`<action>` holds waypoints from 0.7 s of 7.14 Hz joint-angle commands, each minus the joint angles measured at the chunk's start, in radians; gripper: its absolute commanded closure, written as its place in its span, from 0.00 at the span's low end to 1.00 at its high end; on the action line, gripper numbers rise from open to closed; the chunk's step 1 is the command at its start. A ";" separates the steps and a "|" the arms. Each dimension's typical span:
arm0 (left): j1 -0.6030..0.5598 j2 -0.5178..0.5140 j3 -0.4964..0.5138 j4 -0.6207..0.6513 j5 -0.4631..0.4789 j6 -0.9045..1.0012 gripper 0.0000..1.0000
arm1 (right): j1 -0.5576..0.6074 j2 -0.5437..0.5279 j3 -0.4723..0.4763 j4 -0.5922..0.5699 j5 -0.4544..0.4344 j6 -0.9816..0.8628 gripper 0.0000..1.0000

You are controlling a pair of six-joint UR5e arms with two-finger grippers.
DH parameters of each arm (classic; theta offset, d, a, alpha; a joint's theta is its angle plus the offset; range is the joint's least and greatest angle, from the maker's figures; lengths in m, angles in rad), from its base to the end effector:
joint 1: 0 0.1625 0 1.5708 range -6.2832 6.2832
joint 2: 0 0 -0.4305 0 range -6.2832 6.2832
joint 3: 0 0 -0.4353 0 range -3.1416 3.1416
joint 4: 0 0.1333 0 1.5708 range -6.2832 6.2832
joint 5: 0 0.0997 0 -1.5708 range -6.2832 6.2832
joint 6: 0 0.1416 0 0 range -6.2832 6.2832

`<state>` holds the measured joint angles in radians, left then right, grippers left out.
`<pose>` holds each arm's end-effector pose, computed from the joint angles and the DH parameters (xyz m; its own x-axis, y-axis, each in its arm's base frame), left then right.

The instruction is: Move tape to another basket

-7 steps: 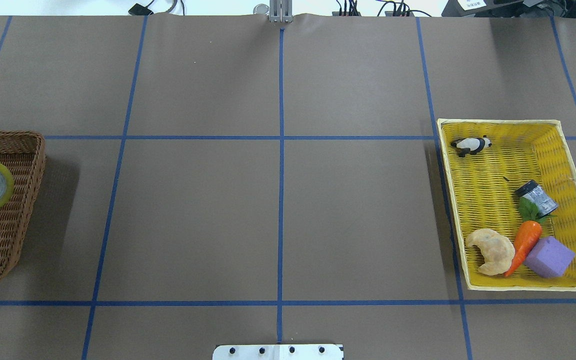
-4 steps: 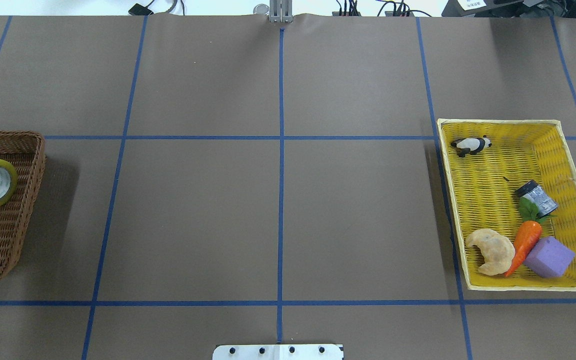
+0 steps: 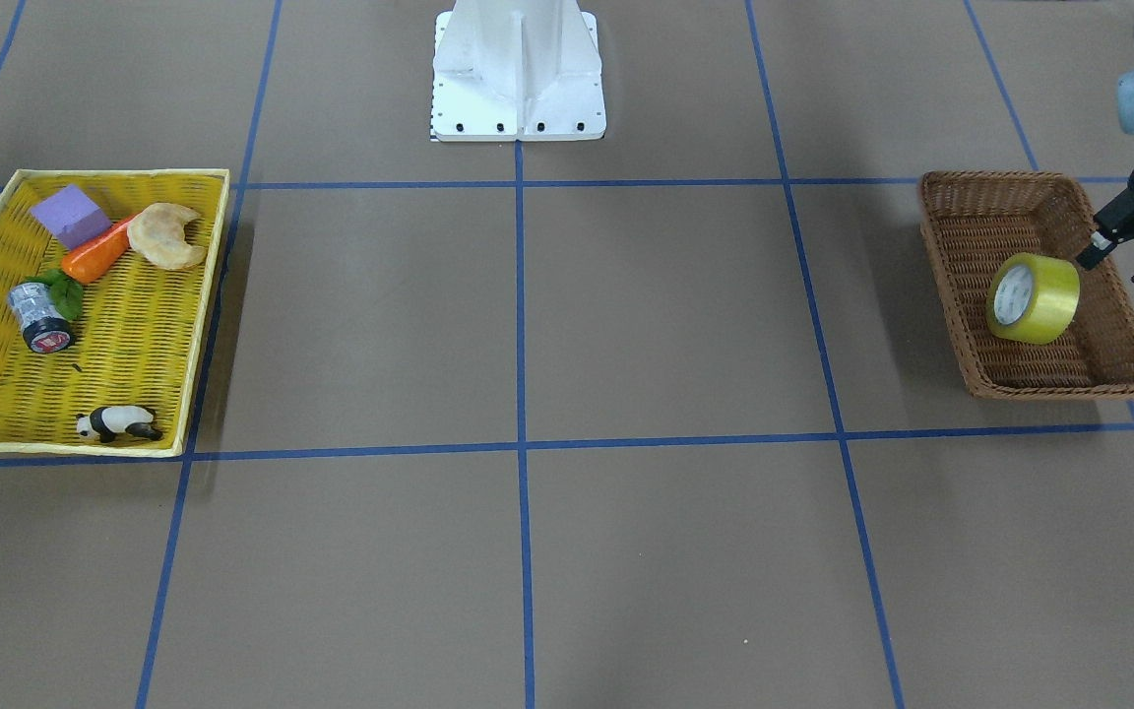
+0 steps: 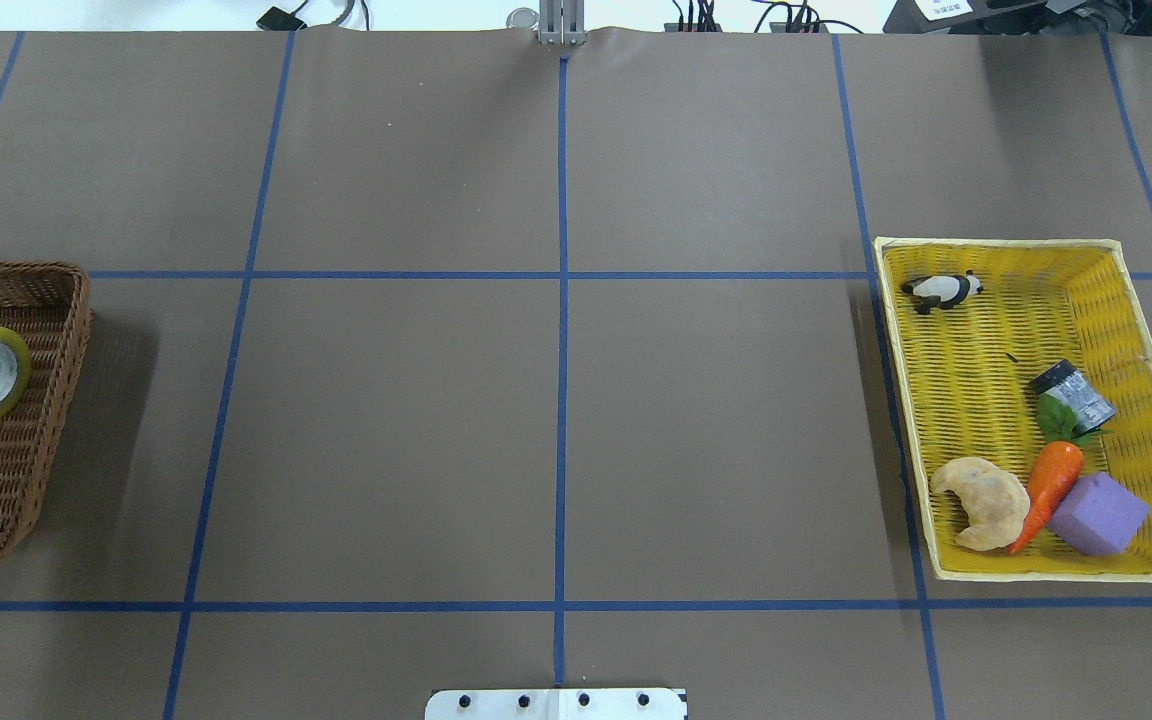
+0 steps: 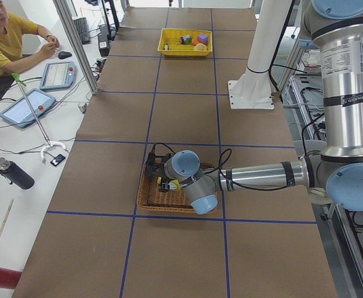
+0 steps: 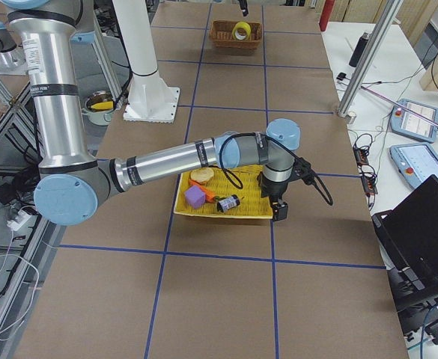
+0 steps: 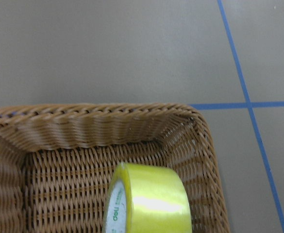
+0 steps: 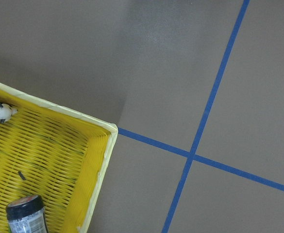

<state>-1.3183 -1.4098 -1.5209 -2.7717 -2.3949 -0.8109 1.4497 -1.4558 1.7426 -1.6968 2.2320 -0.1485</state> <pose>0.0944 -0.4835 0.6480 0.4468 0.1410 -0.8834 0.2712 0.9197 0.2840 -0.0244 -0.5846 0.5614 0.7455 -0.3358 0.5758 0.2321 0.9405 0.2480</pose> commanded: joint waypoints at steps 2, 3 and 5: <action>-0.146 -0.006 -0.007 0.211 0.014 0.403 0.01 | 0.000 -0.014 0.000 0.000 -0.006 0.007 0.00; -0.194 -0.026 -0.008 0.301 0.039 0.523 0.01 | 0.001 -0.015 -0.011 0.002 -0.005 0.012 0.00; -0.231 -0.061 -0.016 0.511 0.129 0.779 0.01 | 0.006 -0.017 -0.014 0.002 -0.005 0.013 0.00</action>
<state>-1.5189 -1.4478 -1.5316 -2.3889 -2.3150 -0.1863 1.4534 -1.4711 1.7310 -1.6952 2.2274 -0.1361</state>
